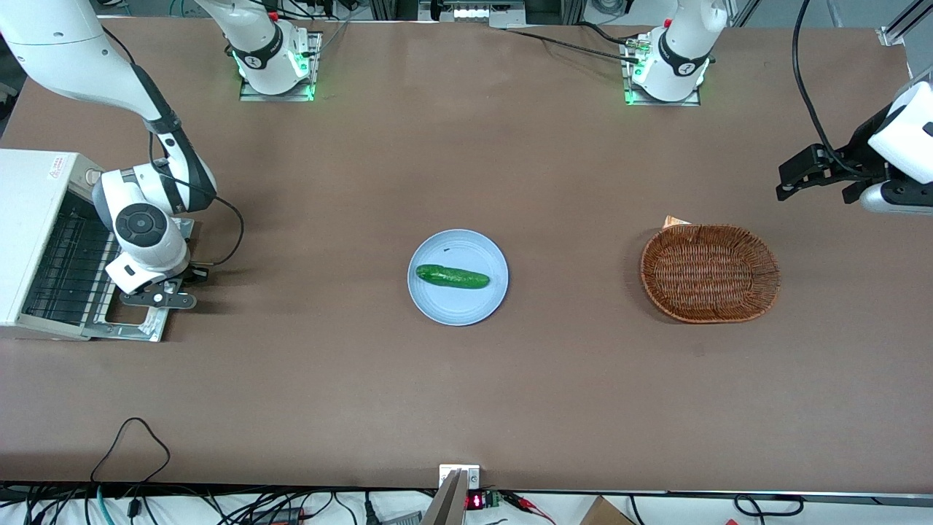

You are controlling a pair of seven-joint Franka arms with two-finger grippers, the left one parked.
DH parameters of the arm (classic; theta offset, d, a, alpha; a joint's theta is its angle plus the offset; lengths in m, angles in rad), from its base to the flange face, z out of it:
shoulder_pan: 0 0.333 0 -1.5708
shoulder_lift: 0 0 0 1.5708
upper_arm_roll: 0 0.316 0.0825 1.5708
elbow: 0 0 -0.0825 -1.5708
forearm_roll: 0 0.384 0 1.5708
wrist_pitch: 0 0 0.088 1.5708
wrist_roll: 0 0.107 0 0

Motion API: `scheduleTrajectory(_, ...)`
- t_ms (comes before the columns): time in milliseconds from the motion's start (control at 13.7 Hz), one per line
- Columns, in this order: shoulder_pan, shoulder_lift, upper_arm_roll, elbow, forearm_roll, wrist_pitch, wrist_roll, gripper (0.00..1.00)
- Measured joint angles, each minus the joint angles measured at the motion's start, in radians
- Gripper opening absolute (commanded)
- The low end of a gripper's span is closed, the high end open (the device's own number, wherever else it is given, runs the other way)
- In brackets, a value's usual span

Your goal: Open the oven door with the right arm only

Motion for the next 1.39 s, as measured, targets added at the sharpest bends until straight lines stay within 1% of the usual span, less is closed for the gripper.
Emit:
scheduleTrajectory(438,-0.019,0.0,0.028,0.013,-0.034,-0.003,-0.004,0.03)
scheduleTrajectory(657,-0.025,-0.009,0.059,0.038,-0.026,-0.001,-0.004,0.02)
scheduleTrajectory(730,-0.026,-0.019,0.075,0.041,-0.003,-0.001,-0.004,0.01)
scheduleTrajectory(876,-0.024,-0.048,0.102,0.045,0.075,-0.001,-0.008,0.0)
scheduleTrajectory(1096,-0.016,-0.112,0.149,0.048,0.207,-0.019,-0.02,0.0)
scheduleTrajectory(1169,-0.007,-0.135,0.155,0.05,0.269,-0.038,-0.037,0.0)
scheduleTrajectory(1315,0.013,-0.179,0.157,0.069,0.414,-0.1,-0.125,0.0)
scheduleTrajectory(1388,0.018,-0.198,0.157,0.09,0.466,-0.155,-0.169,0.0)
